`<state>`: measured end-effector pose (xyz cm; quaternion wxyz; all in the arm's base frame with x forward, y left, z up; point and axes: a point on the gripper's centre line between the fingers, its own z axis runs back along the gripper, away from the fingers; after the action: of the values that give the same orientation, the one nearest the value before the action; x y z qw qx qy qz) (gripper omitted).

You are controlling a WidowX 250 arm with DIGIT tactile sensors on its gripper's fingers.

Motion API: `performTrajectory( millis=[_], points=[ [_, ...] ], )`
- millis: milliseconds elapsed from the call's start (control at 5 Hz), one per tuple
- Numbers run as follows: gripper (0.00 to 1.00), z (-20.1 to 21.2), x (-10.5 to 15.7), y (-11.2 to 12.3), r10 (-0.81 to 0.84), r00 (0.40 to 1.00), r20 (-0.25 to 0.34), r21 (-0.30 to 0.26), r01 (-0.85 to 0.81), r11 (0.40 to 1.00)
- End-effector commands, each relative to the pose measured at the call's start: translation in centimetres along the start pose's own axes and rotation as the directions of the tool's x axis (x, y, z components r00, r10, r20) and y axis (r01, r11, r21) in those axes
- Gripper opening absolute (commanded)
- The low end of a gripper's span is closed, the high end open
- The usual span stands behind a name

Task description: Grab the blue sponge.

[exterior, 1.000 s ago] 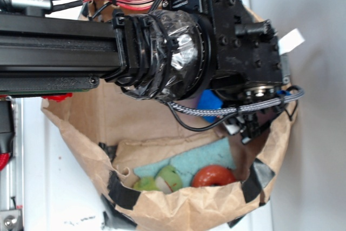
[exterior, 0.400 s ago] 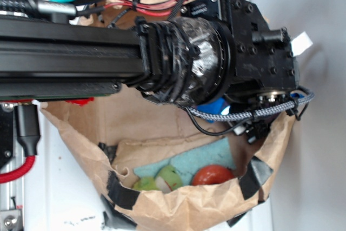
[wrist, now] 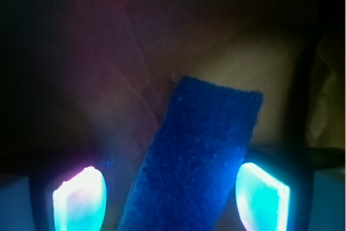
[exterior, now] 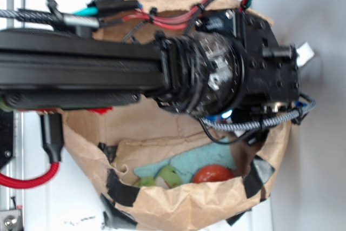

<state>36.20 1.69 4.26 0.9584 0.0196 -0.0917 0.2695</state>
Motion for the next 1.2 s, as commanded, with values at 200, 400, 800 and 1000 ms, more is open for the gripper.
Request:
performTrajectory(
  millis=[200,400,800,1000],
  points=[
    [0.0,3.0,-0.2,-0.2,-0.034,0.996,0.083,0.009,0.033,0.999],
    [0.0,5.3,-0.2,0.5,-0.06,0.99,0.127,-0.03,0.064,0.997],
    [0.0,10.7,-0.4,1.8,-0.128,0.978,0.161,-0.12,0.149,0.982],
    [0.0,12.4,-0.7,1.8,-0.193,0.972,0.136,-0.08,0.205,0.975]
  ],
)
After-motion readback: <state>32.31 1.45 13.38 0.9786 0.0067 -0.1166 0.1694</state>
